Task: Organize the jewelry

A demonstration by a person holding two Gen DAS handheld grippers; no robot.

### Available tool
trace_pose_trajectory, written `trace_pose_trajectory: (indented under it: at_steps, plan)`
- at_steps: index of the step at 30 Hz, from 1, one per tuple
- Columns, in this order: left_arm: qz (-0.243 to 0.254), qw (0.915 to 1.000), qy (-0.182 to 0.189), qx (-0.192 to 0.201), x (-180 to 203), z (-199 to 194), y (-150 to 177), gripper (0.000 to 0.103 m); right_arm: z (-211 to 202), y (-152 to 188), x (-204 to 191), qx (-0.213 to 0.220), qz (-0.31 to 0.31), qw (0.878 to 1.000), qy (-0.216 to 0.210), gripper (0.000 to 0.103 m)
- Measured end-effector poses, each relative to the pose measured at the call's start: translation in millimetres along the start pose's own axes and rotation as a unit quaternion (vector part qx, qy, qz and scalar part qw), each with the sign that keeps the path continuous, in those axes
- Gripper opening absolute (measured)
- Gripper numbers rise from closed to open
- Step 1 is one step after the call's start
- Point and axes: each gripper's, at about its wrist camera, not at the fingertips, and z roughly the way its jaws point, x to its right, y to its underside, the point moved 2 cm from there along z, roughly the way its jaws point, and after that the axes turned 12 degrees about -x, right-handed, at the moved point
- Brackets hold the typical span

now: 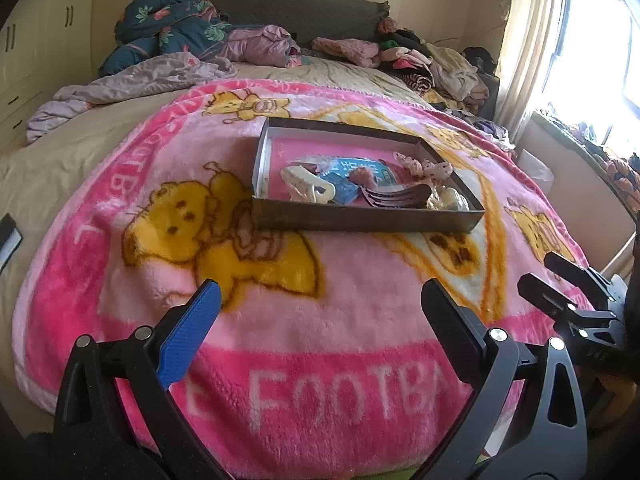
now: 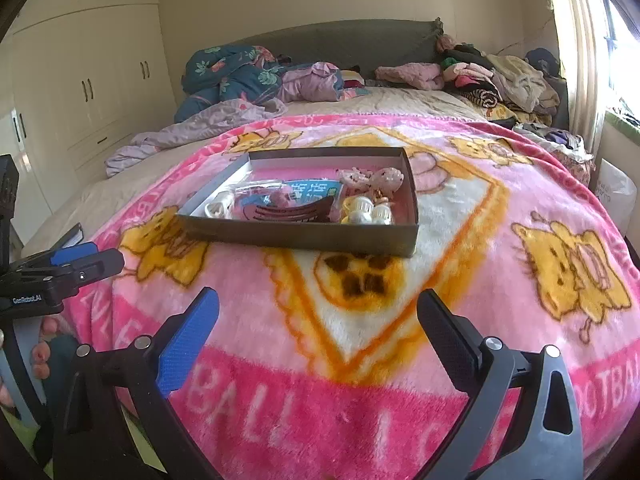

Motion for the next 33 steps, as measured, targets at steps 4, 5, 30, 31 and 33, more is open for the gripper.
trace_pose_trajectory:
  at_steps: [4,5,30,31,33]
  plan:
    - [0.002,1.0,-0.003,-0.001,1,0,4,0.092,3,8,-3,-0.007,0.002,1.0,-0.004,0.096]
    - [0.002,1.0,-0.003,0.0,1,-1,5,0.092,3,9,-4,-0.008,0.001,1.0,-0.004,0.096]
    - [0.002,0.9999,-0.012,0.0,1,-3,9,0.092,-4,7,-10,-0.003,-0.002,1.0,-0.004,0.096]
    - [0.002,0.9999,-0.011,0.0,1,-3,9,0.092,-4,6,-10,-0.003,-0.002,1.0,-0.004,0.096]
    - [0.002,0.9999,-0.011,0.0,1,-4,9,0.092,-4,6,-10,-0.003,-0.003,1.0,-0.004,0.096]
